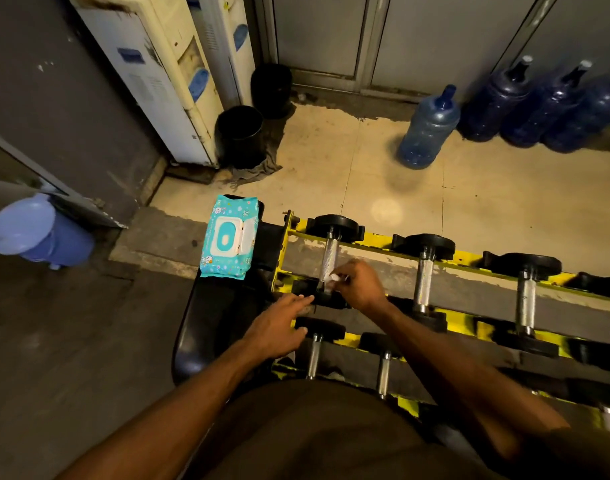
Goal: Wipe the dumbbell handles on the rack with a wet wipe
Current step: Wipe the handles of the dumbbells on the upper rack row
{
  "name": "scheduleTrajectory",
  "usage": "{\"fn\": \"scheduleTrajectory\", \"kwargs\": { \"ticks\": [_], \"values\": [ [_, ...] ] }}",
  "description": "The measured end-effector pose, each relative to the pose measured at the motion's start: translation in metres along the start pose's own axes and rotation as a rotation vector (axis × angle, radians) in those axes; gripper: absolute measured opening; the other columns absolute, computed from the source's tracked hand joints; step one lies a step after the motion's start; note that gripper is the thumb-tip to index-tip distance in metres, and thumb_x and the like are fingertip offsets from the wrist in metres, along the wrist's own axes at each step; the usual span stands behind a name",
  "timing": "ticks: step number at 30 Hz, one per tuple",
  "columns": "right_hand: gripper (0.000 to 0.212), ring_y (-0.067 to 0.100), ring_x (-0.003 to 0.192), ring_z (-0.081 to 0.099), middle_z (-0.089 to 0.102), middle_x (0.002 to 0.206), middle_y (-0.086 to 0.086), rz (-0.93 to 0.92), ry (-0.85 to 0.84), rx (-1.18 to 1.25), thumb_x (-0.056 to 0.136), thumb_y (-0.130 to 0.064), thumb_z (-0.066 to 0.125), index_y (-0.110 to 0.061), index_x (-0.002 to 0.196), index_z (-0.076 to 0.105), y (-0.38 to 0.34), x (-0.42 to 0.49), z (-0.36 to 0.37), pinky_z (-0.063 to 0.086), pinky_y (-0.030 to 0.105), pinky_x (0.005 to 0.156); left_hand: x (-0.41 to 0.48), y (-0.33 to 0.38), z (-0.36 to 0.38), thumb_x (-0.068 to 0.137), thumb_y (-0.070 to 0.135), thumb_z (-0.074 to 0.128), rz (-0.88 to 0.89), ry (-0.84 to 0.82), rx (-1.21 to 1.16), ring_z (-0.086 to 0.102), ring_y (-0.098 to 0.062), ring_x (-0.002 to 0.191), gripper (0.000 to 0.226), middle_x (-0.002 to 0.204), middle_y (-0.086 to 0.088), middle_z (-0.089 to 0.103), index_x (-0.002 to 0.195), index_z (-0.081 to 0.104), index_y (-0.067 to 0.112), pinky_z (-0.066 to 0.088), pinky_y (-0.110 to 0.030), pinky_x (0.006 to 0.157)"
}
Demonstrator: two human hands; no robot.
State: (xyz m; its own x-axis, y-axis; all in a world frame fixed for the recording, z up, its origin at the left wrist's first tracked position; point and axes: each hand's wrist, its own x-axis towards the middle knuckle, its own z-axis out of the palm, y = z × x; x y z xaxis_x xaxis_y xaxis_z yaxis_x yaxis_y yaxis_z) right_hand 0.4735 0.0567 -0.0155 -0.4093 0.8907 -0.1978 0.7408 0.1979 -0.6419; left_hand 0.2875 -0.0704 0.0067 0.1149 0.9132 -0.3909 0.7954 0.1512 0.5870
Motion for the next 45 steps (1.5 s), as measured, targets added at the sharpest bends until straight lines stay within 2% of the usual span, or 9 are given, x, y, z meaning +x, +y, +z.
{"fn": "scheduleTrajectory", "kwargs": {
  "ticks": [3, 7, 11, 15, 21, 27, 33, 38, 45],
  "values": [
    [0.002, 0.012, 0.081, 0.063, 0.069, 0.087, -0.004, 0.108, 0.075, 0.245, 0.087, -0.018, 0.074, -0.017, 0.088, 0.075, 0.012, -0.022, -0.004, 0.052, 0.032, 0.073, -0.008, 0.005, 0.014, 0.092, 0.024, 0.066, -0.023, 0.1, -0.032, 0.054, -0.014, 0.126, 0.048, 0.137, 0.004, 0.057, 0.14, 0.057, 0.024, 0.045, -0.031, 0.104],
    [0.007, 0.009, 0.083, 0.059, 0.063, 0.09, -0.004, 0.213, 0.179, 0.387, 0.09, -0.018, 0.07, -0.017, 0.096, 0.066, 0.025, -0.053, -0.011, 0.047, 0.024, 0.069, -0.015, 0.024, 0.037, 0.09, 0.024, 0.066, -0.09, 0.165, -0.115, 0.062, -0.013, 0.113, 0.035, 0.123, 0.006, 0.065, 0.124, 0.068, 0.025, 0.05, -0.032, 0.097],
    [0.011, 0.018, 0.084, 0.067, 0.066, 0.094, 0.0, 0.322, 0.2, 0.506, 0.091, -0.021, 0.069, -0.026, 0.096, 0.061, 0.045, -0.084, -0.015, 0.058, 0.033, 0.068, -0.013, 0.05, 0.052, 0.092, 0.023, 0.065, -0.058, 0.136, -0.139, 0.06, -0.013, 0.116, 0.034, 0.125, 0.004, 0.066, 0.126, 0.067, 0.024, 0.05, -0.034, 0.101],
    [0.01, 0.021, 0.079, 0.071, 0.071, 0.092, 0.007, 0.389, 0.292, 0.618, 0.091, -0.016, 0.069, -0.024, 0.096, 0.066, 0.058, -0.116, -0.03, 0.052, 0.02, 0.055, -0.004, 0.071, 0.064, 0.094, 0.027, 0.063, 0.031, 0.062, -0.092, 0.058, -0.013, 0.117, 0.034, 0.126, 0.004, 0.063, 0.129, 0.065, 0.025, 0.049, -0.035, 0.102],
    [0.024, 0.02, 0.076, 0.072, 0.074, 0.076, -0.003, 0.423, 0.469, 0.675, 0.083, -0.006, 0.076, -0.03, 0.081, 0.073, 0.072, -0.146, -0.061, 0.062, 0.04, 0.072, 0.016, 0.1, 0.072, 0.094, 0.025, 0.065, 0.156, -0.011, -0.068, 0.059, -0.011, 0.115, 0.034, 0.128, 0.004, 0.063, 0.128, 0.065, 0.024, 0.05, -0.032, 0.1],
    [0.007, 0.014, 0.079, 0.07, 0.073, 0.084, -0.001, 0.479, 0.557, 0.788, 0.093, -0.024, 0.066, -0.022, 0.089, 0.071, 0.084, -0.164, -0.084, 0.06, 0.032, 0.073, 0.022, 0.123, 0.084, 0.094, 0.022, 0.065, 0.22, -0.064, -0.058, 0.058, -0.014, 0.115, 0.04, 0.129, 0.0, 0.062, 0.133, 0.061, 0.021, 0.052, -0.039, 0.1],
    [0.017, 0.02, 0.09, 0.071, 0.074, 0.1, 0.012, 0.527, 0.5, 0.779, 0.091, -0.01, 0.068, -0.005, 0.107, 0.073, 0.12, -0.152, -0.096, 0.061, 0.034, 0.08, 0.038, 0.146, 0.107, 0.095, 0.025, 0.062, 0.191, 0.002, -0.037, 0.05, -0.014, 0.125, 0.05, 0.139, 0.001, 0.051, 0.144, 0.05, 0.022, 0.045, -0.033, 0.106],
    [0.034, 0.009, 0.093, 0.065, 0.066, 0.103, -0.004, 0.496, 0.336, 0.765, 0.085, -0.003, 0.073, -0.021, 0.113, 0.066, 0.146, -0.127, -0.12, 0.056, 0.016, 0.063, 0.058, 0.171, 0.124, 0.096, 0.022, 0.062, 0.102, 0.105, -0.062, 0.048, -0.01, 0.127, 0.053, 0.142, 0.004, 0.046, 0.147, 0.048, 0.022, 0.045, -0.032, 0.108],
    [0.019, 0.015, 0.085, 0.068, 0.07, 0.096, 0.004, 0.5, 0.092, 0.642, 0.083, -0.004, 0.076, -0.021, 0.086, 0.067, 0.147, -0.093, -0.122, 0.057, 0.024, 0.061, 0.054, 0.182, 0.13, 0.093, 0.018, 0.062, -0.028, 0.099, -0.036, 0.051, -0.011, 0.124, 0.052, 0.143, 0.007, 0.044, 0.145, 0.052, 0.022, 0.046, -0.035, 0.109]
  ]
}}
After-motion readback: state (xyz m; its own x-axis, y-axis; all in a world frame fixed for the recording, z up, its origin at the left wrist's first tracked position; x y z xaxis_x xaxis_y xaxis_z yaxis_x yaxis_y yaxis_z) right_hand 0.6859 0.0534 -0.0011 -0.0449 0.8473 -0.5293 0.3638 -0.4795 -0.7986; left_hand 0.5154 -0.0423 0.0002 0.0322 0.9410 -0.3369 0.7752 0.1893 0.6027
